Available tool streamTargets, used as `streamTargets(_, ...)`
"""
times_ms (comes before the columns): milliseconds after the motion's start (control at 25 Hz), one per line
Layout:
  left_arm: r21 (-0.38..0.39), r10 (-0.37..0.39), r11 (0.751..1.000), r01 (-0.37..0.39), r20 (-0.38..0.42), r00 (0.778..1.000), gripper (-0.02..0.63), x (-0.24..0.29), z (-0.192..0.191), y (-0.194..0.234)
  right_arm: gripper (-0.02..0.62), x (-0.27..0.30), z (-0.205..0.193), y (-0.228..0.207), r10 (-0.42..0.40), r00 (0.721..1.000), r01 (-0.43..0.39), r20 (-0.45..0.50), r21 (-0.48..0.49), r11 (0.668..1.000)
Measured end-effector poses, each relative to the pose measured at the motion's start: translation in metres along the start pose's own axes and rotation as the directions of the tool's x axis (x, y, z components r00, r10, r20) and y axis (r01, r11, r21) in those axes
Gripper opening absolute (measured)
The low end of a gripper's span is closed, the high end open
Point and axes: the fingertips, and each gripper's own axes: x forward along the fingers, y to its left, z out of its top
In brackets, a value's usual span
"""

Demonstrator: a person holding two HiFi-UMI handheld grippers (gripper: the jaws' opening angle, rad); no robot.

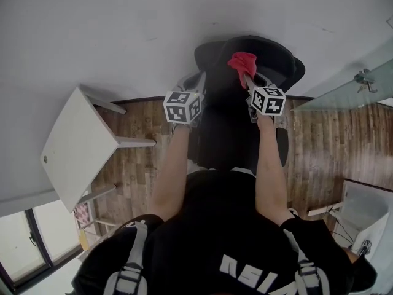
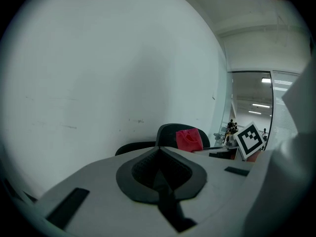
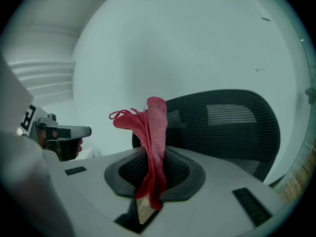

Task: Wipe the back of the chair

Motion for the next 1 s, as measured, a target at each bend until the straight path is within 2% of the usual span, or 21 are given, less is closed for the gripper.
streamTargets(520, -0.052, 0.05, 0.997, -0.051, -0.02, 0.999, 0.025, -0.023, -0.038, 0.033, 0.086, 0.036, -0.044, 0.065, 0.105, 0.993, -0.107, -0.051, -0.029, 0.994)
streamTargets(800, -0.045, 0.116, 0.992, -0.117, -0.018, 0.993, 0.025, -0.032, -0.053, 0.036, 0.086, 0.031, -0.066, 0.067, 0.15, 0.986, -0.151, -0.068, -0.015, 0.988)
streamTargets(1000, -0.031, 0.144, 0.989, -0.144, -0.007, 0.99, 0.025, -0.034, -0.059, 0.019, 0.086, 0.022, -0.075, 0.062, 0.189, 0.978, -0.192, -0.086, -0.031, 0.981)
